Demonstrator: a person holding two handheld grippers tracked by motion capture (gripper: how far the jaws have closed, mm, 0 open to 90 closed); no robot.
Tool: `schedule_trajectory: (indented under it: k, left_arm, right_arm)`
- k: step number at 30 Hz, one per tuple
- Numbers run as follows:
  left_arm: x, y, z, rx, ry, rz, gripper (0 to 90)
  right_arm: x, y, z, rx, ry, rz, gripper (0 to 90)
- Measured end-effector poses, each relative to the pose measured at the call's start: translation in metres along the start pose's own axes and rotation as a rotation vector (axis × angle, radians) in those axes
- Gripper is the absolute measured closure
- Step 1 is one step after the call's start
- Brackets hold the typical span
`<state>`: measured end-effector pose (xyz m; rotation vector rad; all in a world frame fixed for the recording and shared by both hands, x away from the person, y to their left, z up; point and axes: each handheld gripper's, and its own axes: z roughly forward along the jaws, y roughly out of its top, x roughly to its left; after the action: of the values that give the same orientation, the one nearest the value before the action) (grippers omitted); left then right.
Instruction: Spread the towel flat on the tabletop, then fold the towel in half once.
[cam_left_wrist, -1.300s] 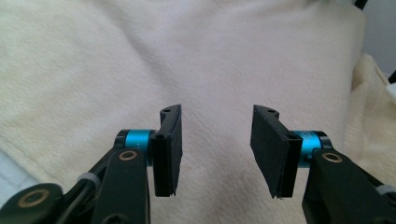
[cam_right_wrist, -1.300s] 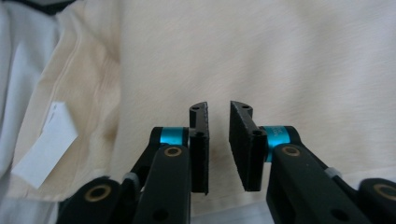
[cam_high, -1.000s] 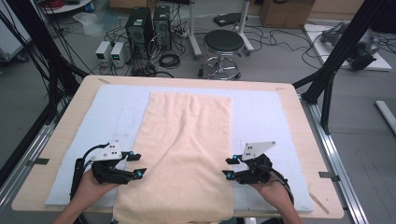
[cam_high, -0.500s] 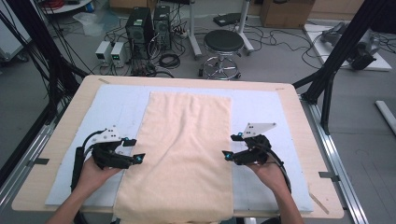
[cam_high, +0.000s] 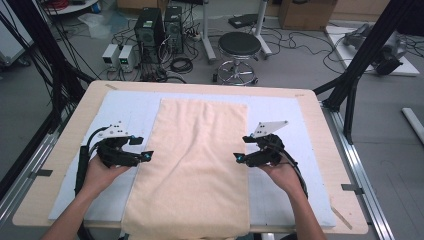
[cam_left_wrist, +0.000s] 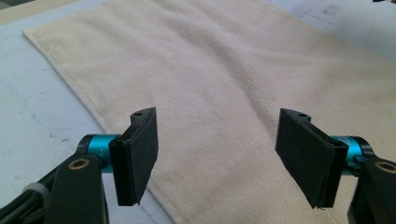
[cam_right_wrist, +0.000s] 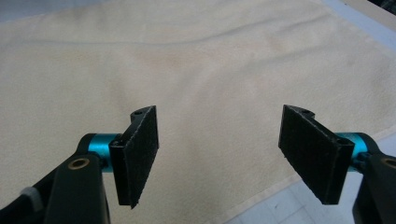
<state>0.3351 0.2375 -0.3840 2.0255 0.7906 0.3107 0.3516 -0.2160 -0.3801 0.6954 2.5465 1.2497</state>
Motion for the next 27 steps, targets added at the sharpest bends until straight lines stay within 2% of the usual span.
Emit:
schedule_trajectory:
  k: [3, 4, 6, 8, 13, 16, 18, 21, 24, 27]
  left_arm:
    - [0.008, 0.008, 0.001, 0.001, -0.001, -0.014, 31.4]
    - [0.011, 0.013, 0.002, 0.012, 0.004, -0.009, 31.3]
    - [0.018, 0.022, 0.002, 0.003, 0.017, -0.001, 31.7]
    - [0.026, 0.034, 0.004, 0.0, 0.016, -0.009, 31.9]
    - [0.041, 0.057, 0.014, 0.016, 0.012, -0.012, 31.6]
    - [0.05, 0.065, 0.022, 0.022, 0.01, -0.012, 32.0]
    - [0.056, 0.065, 0.031, 0.019, 0.005, -0.014, 32.0]
    - [0.06, 0.061, 0.044, 0.012, 0.012, -0.014, 31.1]
    - [0.065, 0.056, 0.059, 0.028, 0.013, -0.027, 31.1]
    - [0.069, 0.052, 0.069, 0.049, 0.033, -0.028, 31.3]
  right_arm:
    - [-0.006, 0.008, -0.001, -0.001, -0.008, -0.002, 28.1]
    - [-0.008, 0.01, -0.001, 0.001, -0.006, 0.001, 28.1]
    - [-0.015, 0.017, -0.002, 0.003, -0.017, 0.01, 28.1]
    - [-0.021, 0.022, -0.003, 0.007, -0.025, 0.015, 28.1]
    - [-0.042, 0.039, -0.004, 0.004, -0.06, 0.028, 28.1]
    - [-0.056, 0.043, 0.0, 0.018, -0.087, 0.043, 28.1]
    - [-0.065, 0.039, 0.006, 0.009, -0.095, 0.081, 28.0]
    - [-0.077, 0.031, 0.018, 0.04, -0.102, 0.118, 28.1]
    - [-0.084, 0.026, 0.028, 0.061, -0.107, 0.126, 28.1]
    - [-0.089, 0.02, 0.039, 0.088, -0.106, 0.139, 28.1]
